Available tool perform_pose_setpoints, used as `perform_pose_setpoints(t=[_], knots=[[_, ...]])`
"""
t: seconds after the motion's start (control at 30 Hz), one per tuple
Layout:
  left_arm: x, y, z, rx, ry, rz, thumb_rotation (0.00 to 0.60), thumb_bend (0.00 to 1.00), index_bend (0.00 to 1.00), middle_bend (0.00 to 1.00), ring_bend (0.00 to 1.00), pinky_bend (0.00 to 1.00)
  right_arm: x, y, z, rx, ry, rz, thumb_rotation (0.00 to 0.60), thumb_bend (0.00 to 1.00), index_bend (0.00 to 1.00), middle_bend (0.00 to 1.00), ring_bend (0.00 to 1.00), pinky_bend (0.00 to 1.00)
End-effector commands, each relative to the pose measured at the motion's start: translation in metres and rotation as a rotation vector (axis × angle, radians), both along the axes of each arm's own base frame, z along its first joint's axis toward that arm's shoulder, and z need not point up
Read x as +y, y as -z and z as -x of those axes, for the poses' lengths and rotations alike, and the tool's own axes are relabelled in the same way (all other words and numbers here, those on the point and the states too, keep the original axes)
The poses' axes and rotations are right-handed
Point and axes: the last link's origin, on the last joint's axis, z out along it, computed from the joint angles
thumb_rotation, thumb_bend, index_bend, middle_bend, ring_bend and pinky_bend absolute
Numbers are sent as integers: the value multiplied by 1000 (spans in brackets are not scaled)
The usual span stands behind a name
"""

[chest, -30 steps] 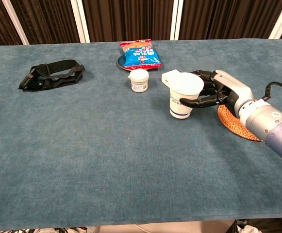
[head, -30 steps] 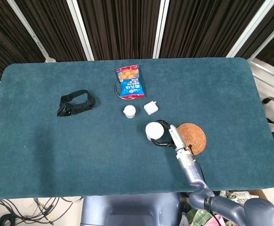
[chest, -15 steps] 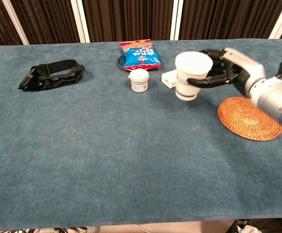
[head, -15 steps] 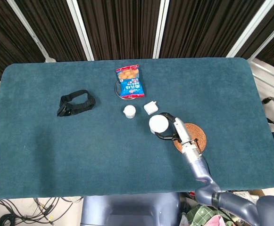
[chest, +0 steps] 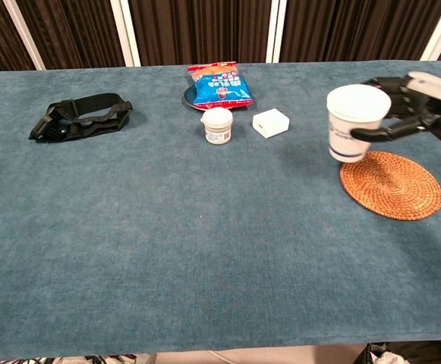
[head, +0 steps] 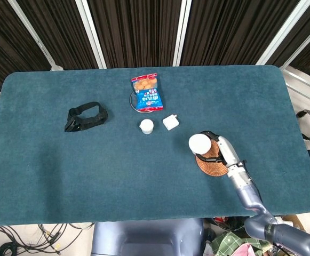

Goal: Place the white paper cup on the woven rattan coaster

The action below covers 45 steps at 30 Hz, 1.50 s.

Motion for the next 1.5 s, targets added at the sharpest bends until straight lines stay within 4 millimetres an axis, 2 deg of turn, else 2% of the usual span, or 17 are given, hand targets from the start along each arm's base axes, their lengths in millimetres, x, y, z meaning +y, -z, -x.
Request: perform_pose_setpoints(t=[0.03,0.23,0.67,1.2,1.5], knots=[[0,0,0,1,0,2,600,261,0,31,0,0,7,-2,7,-5,8,-2,600,190,349,336,341,208],[0,0,0,1,-1,1,600,261,0,31,0,0,14,-1,22,-29,49,-1,600,190,348,336,341,208],[-1,0,0,3,-6,3,600,261,0,31,0,0,14,1,47,-42,94,19,600,190,349,335,341,208],[-1,0,0,3,-9,-2,600,262,0,31,0,0,18,3,61,-44,98,14,600,190,349,326,336,208],[-2,-1,0,1,-10,-1,600,261,0,30,0,0,19,5,69,-47,115,10,600,184,349,297,296,210]])
